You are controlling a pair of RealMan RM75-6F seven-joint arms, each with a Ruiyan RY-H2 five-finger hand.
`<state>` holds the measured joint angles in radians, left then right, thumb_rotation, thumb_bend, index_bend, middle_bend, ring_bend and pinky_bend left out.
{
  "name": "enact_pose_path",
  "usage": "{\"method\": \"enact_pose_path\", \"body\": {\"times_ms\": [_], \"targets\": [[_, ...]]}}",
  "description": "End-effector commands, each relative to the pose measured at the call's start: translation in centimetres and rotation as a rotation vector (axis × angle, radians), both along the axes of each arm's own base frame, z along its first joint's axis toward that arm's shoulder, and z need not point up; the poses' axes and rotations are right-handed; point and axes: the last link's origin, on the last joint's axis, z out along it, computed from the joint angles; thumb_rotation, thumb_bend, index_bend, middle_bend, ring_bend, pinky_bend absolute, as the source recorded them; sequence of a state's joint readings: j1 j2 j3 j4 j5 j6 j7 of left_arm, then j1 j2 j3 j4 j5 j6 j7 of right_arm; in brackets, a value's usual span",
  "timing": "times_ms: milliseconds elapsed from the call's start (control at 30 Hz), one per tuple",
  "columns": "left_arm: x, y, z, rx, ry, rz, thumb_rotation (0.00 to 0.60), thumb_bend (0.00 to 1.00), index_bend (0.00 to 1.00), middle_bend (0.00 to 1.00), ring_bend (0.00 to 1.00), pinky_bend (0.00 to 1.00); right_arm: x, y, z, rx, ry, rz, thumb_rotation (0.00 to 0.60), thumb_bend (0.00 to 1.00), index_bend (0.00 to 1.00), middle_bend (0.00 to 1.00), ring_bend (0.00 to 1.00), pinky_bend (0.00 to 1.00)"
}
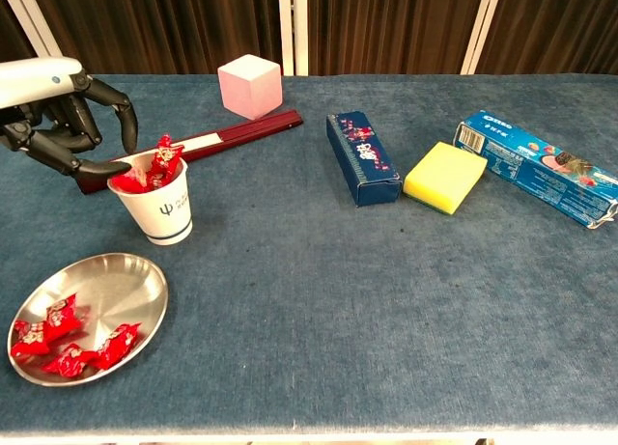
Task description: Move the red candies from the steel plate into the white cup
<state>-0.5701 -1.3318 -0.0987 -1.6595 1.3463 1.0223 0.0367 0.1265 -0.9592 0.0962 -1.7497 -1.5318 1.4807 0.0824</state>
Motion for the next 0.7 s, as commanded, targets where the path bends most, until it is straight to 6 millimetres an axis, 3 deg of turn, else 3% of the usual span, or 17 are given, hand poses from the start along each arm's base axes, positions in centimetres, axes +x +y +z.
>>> {"method": "enact_pose_path", "body": {"times_ms": [33, 233, 433, 700], "targets": [[-0.2, 0.0, 0.0, 0.012, 0.009, 0.003, 0.513, 0.14, 0.45, 0.96, 0.92, 0.83, 0.0, 0.0, -0.1, 0.002, 0.001, 0.000, 0.600, 0.16, 0.00, 0.01, 0.00, 0.03], [-0.9, -0.8, 1.2, 0.058, 0.019, -0.003, 0.505, 0.12, 0.41, 0.96, 0.92, 0.83, 0.2, -0.1, -0.1, 0.002, 0.000, 0.005, 0.600, 0.16, 0.00, 0.01, 0.00, 0.03], [-3.0, -3.1, 2.8, 0.078, 0.063, 0.010, 0.506, 0.12, 0.41, 0.96, 0.92, 0.83, 0.2, -0.1, 0.0, 0.000, -0.001, 0.008, 0.600, 0.16, 0.00, 0.01, 0.00, 0.03], [-5.1, -6.5, 2.2, 0.041, 0.159, -0.011, 0.517, 0.15, 0.42, 0.96, 0.92, 0.83, 0.7, -0.2, 0.0, 0.002, 0.011, 0.030, 0.600, 0.16, 0.00, 0.01, 0.00, 0.03]]}}
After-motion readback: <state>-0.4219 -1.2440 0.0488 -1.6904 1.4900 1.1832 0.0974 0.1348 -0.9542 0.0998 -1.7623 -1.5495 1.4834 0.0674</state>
